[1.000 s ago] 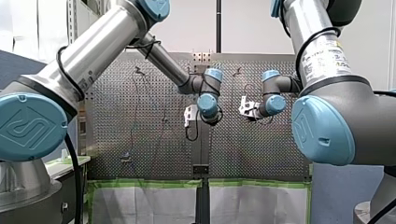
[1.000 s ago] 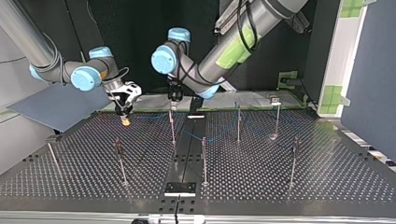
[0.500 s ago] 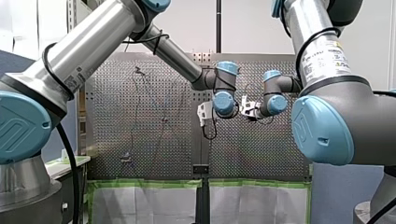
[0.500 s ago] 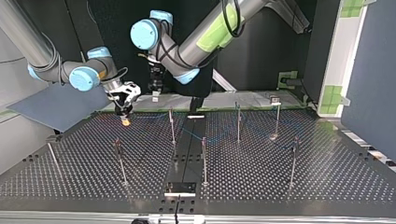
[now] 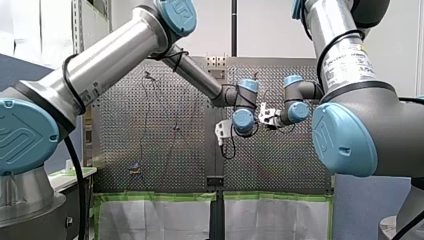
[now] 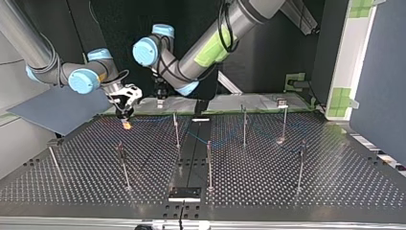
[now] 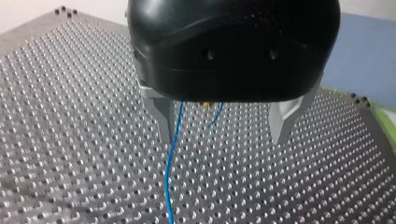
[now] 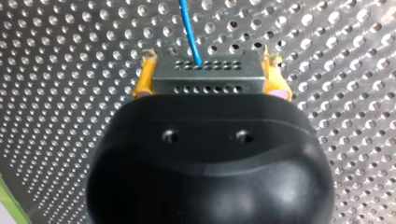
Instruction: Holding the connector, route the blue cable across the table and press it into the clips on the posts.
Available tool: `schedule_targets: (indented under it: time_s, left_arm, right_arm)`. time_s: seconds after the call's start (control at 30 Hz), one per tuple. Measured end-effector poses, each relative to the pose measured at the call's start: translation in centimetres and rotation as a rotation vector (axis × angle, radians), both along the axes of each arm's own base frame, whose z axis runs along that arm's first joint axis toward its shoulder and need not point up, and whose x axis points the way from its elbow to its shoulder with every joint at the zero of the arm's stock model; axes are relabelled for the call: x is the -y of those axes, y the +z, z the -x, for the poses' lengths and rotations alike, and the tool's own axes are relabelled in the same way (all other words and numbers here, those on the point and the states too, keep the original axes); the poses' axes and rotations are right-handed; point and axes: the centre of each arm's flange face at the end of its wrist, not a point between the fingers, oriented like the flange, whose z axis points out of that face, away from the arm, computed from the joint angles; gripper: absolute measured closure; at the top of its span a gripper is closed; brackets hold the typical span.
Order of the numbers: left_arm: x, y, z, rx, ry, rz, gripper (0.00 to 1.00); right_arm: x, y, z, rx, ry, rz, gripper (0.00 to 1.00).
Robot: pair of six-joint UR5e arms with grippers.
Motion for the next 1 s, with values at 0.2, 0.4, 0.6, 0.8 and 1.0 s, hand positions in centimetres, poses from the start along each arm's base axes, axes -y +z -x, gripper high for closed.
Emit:
schedule_targets:
  time_s: [0.2, 0.4, 0.6, 0.8, 1.0]
  left_arm:
    - [1.6, 0.3, -1.4, 0.046, -0.009, 0.063, 0.0]
    - [2.9, 2.7, -2.7, 0.111, 0.0, 0.142, 0.0]
    - [2.9, 4.2, -4.1, 0.133, 0.019, 0.165, 0.0]
    - [2.1, 3.5, -4.1, 0.099, 0.018, 0.132, 0.0]
    - [1.9, 1.9, -3.0, 0.071, 0.005, 0.113, 0.0]
  right_arm:
    - [0.2, 0.0, 0.3, -0.002, -0.005, 0.002, 1.0]
    - [0.4, 0.0, 0.7, -0.004, -0.01, 0.003, 1.0]
    - [0.6, 0.0, 1.1, -0.003, -0.016, 0.003, 1.0]
    - [0.8, 0.0, 1.4, -0.003, -0.022, 0.003, 1.0]
    - [0.8, 0.0, 1.5, -0.003, -0.024, 0.004, 1.0]
